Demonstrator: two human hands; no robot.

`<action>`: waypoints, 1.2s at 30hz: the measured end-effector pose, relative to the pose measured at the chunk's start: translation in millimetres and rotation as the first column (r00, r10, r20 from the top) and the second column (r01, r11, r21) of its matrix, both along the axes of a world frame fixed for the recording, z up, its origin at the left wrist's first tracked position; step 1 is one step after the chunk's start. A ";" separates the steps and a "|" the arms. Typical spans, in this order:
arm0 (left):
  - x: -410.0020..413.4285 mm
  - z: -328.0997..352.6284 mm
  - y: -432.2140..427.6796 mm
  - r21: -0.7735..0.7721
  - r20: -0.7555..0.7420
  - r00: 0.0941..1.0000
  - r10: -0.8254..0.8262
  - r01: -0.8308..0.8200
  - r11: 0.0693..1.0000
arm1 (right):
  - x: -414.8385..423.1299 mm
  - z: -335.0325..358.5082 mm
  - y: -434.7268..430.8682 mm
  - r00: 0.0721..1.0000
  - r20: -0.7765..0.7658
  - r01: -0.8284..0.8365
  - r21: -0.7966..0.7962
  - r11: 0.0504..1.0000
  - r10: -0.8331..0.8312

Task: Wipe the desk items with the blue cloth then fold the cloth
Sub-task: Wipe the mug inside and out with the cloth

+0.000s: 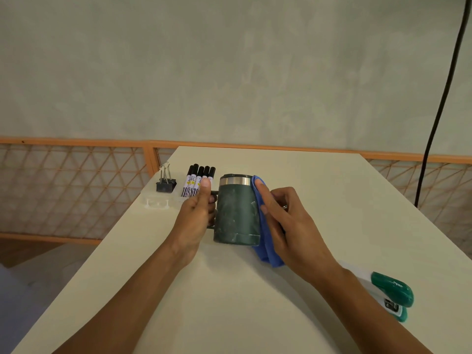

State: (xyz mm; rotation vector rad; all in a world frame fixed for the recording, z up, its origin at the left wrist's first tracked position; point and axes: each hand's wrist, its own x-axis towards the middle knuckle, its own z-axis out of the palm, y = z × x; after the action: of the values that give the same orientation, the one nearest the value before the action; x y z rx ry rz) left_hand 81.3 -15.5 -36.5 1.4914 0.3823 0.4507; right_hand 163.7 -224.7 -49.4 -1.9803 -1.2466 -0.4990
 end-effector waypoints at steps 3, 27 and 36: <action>-1.6 3.6 -3.3 -0.032 -0.009 1.000 -0.023 0.023 0.999 | 1.1 2.0 -4.0 0.998 0.028 -0.049 -0.027 0.998 0.050; -6.3 14.6 7.4 -0.321 -0.036 0.997 -0.065 0.050 0.946 | -12.4 30.7 4.2 0.996 0.087 0.014 -0.036 0.999 -0.010; -8.9 18.0 16.1 -0.411 -0.020 0.997 0.073 -0.074 0.909 | -20.8 -0.7 0.9 0.944 0.263 -0.158 -0.175 0.972 0.201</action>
State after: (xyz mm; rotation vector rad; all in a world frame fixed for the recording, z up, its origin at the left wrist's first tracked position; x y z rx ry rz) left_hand 72.4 0.7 -18.5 1.0695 0.5053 0.3970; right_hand 142.9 -223.8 -50.2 -1.9415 -1.6691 -0.6235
